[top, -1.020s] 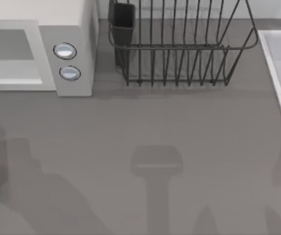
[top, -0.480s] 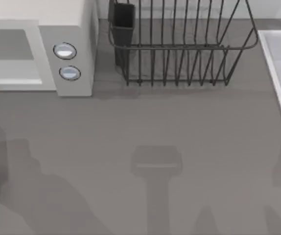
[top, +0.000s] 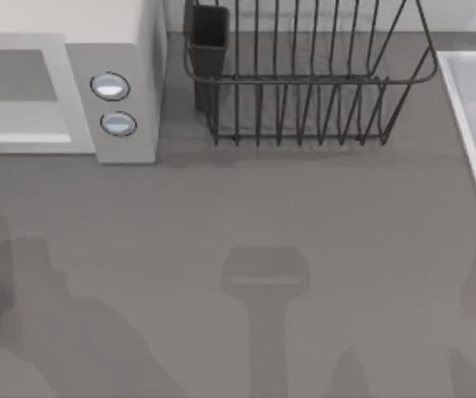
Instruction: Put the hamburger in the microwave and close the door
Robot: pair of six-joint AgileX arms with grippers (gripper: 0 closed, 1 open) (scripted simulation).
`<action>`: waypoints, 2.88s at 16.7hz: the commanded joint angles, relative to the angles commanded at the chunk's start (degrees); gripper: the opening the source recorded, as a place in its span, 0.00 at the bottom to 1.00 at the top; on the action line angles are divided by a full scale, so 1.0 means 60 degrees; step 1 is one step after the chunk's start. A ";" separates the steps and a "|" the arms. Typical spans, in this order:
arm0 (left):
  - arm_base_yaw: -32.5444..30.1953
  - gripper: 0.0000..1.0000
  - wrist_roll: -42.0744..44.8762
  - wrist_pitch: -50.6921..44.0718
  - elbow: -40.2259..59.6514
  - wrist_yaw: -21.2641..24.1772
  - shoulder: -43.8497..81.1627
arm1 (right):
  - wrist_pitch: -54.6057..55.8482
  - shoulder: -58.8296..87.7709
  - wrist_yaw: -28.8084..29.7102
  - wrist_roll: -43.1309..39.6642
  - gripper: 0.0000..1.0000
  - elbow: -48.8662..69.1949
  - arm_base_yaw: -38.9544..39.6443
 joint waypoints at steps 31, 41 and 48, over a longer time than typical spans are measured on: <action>-0.0046 0.00 -0.0502 -0.4290 0.2534 0.0050 -0.1903 | 0.0000 0.0000 0.0000 0.0000 1.00 0.0000 0.0000; -0.0311 0.00 -0.5565 0.3084 0.1801 0.1070 0.0026 | 0.0000 0.0000 0.0000 0.0000 1.00 0.0000 0.0000; -0.0635 0.00 -1.0751 1.0500 0.0617 0.1973 0.1438 | 0.0000 0.0000 0.0000 0.0000 1.00 0.0000 0.0000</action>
